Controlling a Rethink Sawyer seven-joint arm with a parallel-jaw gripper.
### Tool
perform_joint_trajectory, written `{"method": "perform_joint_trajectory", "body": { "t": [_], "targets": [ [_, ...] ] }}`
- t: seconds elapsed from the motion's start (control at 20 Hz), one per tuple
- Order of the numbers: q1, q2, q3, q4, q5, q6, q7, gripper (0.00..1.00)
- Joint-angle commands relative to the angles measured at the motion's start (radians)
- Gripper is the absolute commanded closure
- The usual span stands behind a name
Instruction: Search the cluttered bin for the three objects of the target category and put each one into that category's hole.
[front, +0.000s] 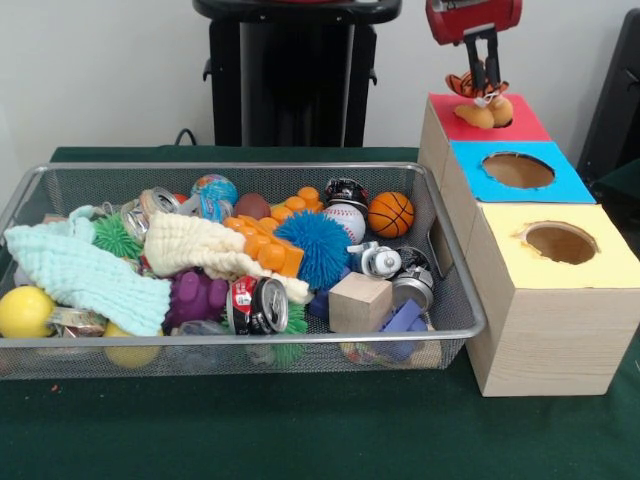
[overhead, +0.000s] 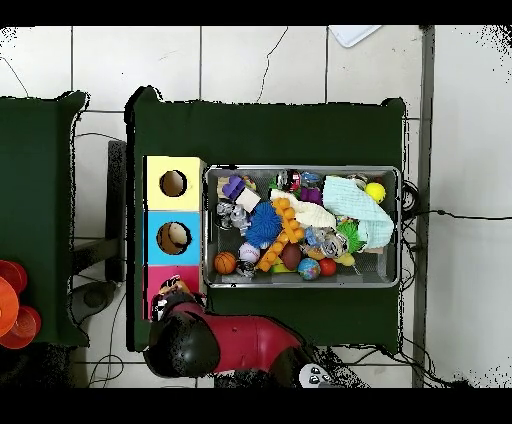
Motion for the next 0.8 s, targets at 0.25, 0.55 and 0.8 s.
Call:
{"method": "perform_joint_trajectory", "body": {
  "t": [0.25,0.55,0.8],
  "targets": [
    [0.013,0.043,0.006,-0.106,0.014,-0.08,0.184,1.0],
    [0.01,0.059,0.002,-0.097,0.004,-0.113,0.189,1.0],
    [0.035,0.105,-0.029,-0.115,0.0,-0.15,0.187,1.0]
  ]
}}
